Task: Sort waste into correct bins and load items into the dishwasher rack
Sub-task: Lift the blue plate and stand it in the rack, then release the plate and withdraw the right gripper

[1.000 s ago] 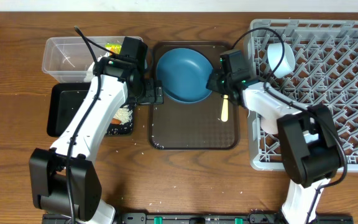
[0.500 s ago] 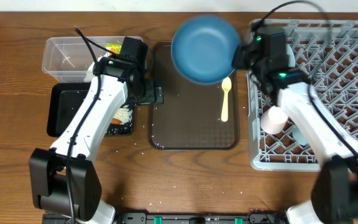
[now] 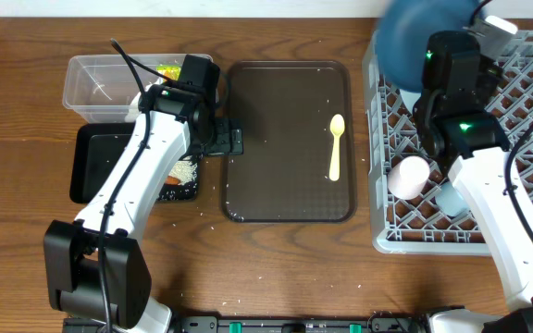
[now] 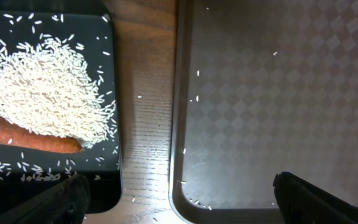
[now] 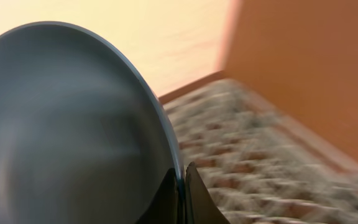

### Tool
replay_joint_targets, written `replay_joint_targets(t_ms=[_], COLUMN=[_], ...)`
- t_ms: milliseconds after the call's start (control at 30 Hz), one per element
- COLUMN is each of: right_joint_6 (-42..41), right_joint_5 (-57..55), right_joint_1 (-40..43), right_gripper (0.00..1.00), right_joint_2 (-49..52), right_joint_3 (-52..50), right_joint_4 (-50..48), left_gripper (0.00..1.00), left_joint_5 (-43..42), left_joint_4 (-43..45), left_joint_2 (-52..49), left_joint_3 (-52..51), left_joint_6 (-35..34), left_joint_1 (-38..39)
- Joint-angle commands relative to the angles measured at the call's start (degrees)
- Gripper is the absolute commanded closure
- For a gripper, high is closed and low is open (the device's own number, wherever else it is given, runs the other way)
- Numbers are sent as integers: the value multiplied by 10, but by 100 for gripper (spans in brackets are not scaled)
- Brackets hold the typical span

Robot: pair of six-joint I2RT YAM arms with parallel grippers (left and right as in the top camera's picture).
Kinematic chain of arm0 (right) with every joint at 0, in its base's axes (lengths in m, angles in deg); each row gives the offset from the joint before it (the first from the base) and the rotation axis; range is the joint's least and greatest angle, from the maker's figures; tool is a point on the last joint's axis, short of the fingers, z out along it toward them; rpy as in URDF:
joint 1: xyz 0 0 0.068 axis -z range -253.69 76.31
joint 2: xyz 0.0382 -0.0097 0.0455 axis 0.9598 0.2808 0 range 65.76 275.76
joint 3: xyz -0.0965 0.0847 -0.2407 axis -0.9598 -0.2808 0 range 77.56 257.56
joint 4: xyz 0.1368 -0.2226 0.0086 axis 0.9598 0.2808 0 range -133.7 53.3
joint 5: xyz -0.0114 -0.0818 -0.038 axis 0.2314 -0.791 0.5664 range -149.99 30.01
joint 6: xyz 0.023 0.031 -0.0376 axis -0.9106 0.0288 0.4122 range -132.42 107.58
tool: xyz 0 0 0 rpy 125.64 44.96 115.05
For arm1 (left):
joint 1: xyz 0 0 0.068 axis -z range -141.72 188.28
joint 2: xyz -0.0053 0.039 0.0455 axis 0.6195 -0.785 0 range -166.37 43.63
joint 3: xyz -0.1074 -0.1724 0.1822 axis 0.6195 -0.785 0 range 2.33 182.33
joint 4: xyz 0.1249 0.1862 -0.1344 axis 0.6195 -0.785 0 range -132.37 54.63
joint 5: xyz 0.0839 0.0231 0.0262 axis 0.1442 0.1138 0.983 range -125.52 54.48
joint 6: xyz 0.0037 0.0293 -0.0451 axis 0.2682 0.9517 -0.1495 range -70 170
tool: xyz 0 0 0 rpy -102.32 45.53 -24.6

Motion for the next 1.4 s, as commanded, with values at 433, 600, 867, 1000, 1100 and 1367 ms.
replay_joint_targets(t_ms=[433,600,867,1000,1100,1367], right_joint_6=[403,603,695,719,741,762], right_joint_5=[-103,-50,-38,-21,-8,40], right_joint_1=[146,155,158,165,173,220], right_gripper=[99,99,99,99,99,99], right_joint_2=[51,92,112,115,118,118], right_joint_3=[10,10,10,10,10,10], right_joint_4=[-214,-247,-263,-259,-259,-257], left_gripper=[3,3,3,3,3,3], left_joint_5=[7,7,7,7,7,7], left_joint_4=[-2,-2,-2,-2,-2,-2], left_joint_2=[11,11,11,11,11,11], left_joint_3=[13,13,13,13,13,13], left_joint_6=[1,1,1,1,1,1], left_joint_1=[-2,-2,-2,-2,-2,-2])
